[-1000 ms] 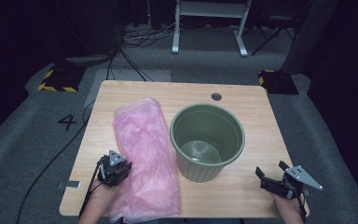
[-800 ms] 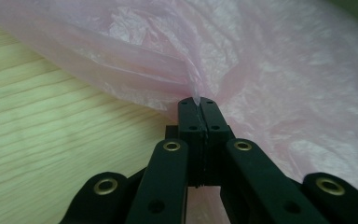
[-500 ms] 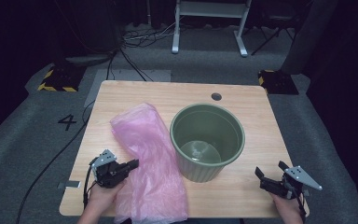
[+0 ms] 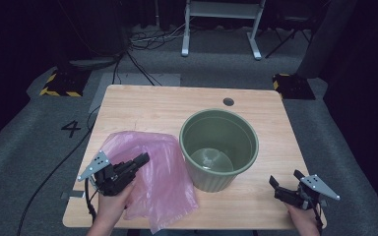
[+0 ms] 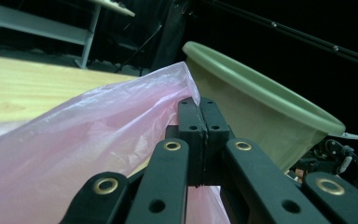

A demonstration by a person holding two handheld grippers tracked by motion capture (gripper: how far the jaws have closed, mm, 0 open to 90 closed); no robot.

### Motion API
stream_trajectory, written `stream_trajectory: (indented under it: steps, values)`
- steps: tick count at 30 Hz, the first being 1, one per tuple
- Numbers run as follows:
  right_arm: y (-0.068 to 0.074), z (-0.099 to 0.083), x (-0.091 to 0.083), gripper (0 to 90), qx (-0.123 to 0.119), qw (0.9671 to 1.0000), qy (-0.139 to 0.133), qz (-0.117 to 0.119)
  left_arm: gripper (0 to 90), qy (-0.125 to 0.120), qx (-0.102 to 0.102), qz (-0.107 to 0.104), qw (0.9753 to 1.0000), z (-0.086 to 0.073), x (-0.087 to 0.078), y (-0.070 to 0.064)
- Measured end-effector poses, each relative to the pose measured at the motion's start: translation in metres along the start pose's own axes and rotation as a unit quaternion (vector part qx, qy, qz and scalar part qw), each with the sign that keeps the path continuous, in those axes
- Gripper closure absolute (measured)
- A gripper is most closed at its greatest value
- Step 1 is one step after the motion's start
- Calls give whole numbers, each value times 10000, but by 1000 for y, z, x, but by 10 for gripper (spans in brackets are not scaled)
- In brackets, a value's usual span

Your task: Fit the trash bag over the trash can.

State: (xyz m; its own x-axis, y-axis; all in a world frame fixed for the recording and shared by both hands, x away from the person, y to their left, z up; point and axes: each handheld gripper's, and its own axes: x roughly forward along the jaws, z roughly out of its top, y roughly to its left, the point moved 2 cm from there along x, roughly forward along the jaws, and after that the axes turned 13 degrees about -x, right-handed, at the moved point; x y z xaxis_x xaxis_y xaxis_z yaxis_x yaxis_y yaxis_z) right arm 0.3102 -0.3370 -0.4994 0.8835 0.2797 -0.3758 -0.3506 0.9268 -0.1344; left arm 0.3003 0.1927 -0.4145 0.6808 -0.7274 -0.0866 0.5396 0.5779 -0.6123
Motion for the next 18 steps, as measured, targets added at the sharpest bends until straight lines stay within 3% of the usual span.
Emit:
stream_trajectory:
  steps: [8, 14, 18]
  values:
    - [0, 0, -1, 0, 1, 10000, -7, -13, 895, 22, 176, 90, 9998, 8, 2, -5]
    - [-1, 1, -1, 0, 2, 10000, -18, -25, 895, 168, 674, 293, 9972, 13, 3, -12]
    - [0, 1, -1, 0, 12, 10000, -25, -22, 895, 169, 1020, 512, 9933, 15, 5, -19]
